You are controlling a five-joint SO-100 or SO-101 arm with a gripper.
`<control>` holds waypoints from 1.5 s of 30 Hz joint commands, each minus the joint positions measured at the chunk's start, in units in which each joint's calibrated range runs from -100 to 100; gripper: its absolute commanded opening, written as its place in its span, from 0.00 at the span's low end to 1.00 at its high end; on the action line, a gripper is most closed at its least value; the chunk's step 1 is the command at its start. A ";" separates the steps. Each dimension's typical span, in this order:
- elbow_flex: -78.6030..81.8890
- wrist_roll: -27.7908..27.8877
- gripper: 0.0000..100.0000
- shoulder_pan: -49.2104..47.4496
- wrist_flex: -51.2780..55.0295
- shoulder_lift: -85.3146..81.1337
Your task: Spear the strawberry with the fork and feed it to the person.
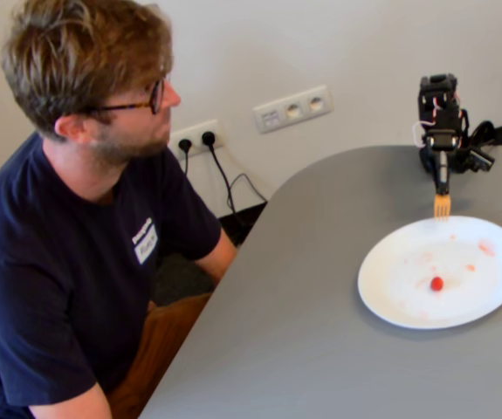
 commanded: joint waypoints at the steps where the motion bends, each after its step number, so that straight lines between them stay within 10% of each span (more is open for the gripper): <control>1: -3.24 -0.36 0.01 0.40 0.16 -0.25; 10: -25.07 -0.42 0.01 0.85 -5.07 8.06; 18: -58.61 -5.61 0.01 0.77 -20.21 61.08; 45: -68.80 -8.23 0.01 1.82 -38.66 97.51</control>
